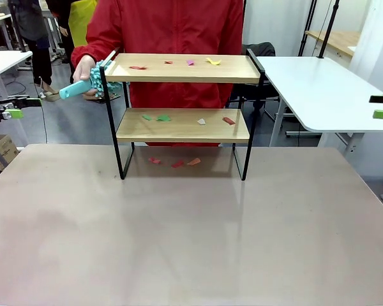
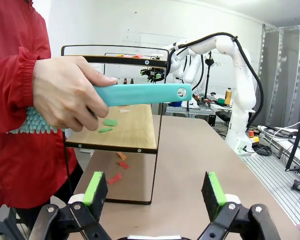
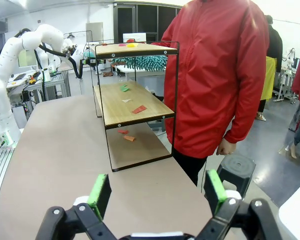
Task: Clean the shelf.
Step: Pick up the Duster handed by the human, then clean the specific section of the Shelf indicated by the human with the Duster.
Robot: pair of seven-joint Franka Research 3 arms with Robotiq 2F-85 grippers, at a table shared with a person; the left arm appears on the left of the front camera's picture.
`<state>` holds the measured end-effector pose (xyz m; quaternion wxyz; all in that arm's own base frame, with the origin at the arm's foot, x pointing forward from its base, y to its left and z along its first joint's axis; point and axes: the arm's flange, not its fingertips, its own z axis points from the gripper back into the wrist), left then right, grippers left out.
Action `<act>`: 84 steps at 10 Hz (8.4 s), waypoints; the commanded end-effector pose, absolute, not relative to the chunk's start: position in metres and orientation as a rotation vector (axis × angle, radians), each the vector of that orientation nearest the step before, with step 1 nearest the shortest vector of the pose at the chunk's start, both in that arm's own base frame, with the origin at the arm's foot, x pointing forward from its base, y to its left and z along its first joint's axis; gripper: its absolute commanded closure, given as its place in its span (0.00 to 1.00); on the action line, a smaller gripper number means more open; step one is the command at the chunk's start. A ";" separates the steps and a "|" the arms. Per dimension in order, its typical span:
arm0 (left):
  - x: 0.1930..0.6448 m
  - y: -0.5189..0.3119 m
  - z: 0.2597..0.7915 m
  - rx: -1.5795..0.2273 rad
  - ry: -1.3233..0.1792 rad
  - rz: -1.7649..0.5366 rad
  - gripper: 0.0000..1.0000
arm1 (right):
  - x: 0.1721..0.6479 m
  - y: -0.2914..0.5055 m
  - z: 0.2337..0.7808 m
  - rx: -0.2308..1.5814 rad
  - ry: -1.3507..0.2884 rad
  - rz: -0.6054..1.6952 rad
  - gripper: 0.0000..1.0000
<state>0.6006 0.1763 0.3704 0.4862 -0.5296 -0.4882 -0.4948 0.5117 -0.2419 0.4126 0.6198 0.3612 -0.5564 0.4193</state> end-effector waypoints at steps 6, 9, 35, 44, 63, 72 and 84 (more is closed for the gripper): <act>0.600 0.175 0.408 -1.276 -1.154 -1.173 0.00 | 0.510 -0.241 0.415 0.831 -1.284 0.966 0.00; 0.600 0.146 0.530 -1.225 -0.868 -0.973 0.00 | 0.510 -0.241 0.415 0.831 -1.284 0.966 0.00; 0.529 -0.066 0.587 -0.210 -0.466 -0.289 0.00 | 0.510 -0.241 0.415 0.831 -1.284 0.966 0.00; 0.522 -0.069 0.574 -0.149 -0.410 -0.271 1.00 | 0.510 -0.241 0.415 0.831 -1.284 0.966 0.00; 0.525 -0.067 0.577 -0.118 -0.427 -0.200 1.00 | 0.510 -0.241 0.415 0.831 -1.284 0.966 0.00; 0.430 0.011 0.707 0.146 -0.052 -0.919 0.87 | 0.510 -0.241 0.415 0.831 -1.284 0.966 0.00; 0.374 -0.060 0.639 0.407 0.242 -1.708 0.87 | 0.510 -0.241 0.415 0.831 -1.284 0.966 0.00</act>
